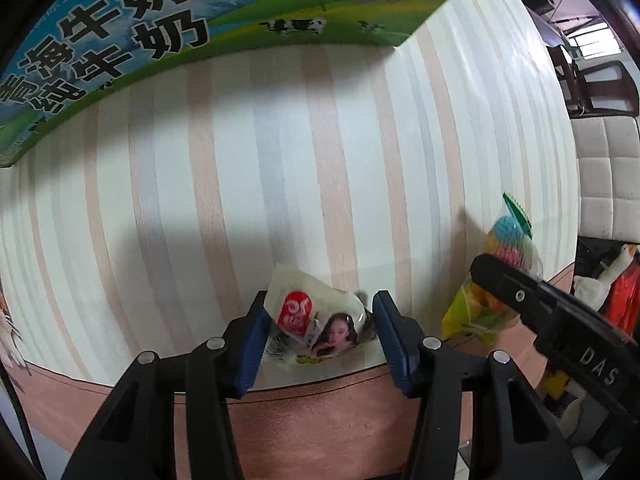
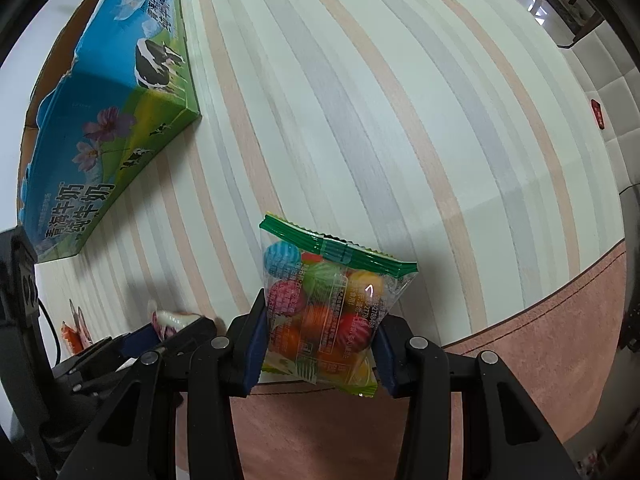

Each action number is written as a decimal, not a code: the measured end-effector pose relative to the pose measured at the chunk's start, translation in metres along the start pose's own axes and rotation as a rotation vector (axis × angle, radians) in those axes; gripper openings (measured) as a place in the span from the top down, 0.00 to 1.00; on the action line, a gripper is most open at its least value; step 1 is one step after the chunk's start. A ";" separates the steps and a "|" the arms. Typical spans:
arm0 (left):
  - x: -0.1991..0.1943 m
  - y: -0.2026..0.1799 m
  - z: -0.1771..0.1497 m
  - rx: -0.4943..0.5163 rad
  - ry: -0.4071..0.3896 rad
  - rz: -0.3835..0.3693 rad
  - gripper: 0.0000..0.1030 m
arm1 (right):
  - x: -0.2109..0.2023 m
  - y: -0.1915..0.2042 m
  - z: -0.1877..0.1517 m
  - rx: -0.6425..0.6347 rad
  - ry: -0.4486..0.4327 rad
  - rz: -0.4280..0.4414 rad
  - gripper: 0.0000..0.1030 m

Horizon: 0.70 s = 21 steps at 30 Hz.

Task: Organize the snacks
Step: 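Carry the white candy packet and candy bag into the box and release both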

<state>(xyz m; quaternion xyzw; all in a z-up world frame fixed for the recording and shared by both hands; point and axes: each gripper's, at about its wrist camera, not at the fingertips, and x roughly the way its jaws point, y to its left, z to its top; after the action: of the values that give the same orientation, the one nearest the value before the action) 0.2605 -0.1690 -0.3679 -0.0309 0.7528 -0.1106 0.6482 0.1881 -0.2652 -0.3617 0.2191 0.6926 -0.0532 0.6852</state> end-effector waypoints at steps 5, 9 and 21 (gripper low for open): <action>-0.004 0.002 -0.011 -0.005 -0.007 -0.005 0.54 | -0.001 0.000 -0.002 0.006 -0.006 0.006 0.54; -0.019 0.003 -0.020 -0.023 -0.029 -0.037 0.54 | -0.008 -0.001 -0.003 -0.001 -0.015 0.020 0.54; -0.120 0.008 -0.022 -0.040 -0.184 -0.159 0.54 | -0.075 0.030 -0.008 -0.099 -0.078 0.133 0.54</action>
<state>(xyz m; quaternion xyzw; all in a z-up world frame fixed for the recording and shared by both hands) 0.2591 -0.1353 -0.2500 -0.1132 0.6873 -0.1433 0.7030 0.1898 -0.2527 -0.2820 0.2283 0.6511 0.0183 0.7236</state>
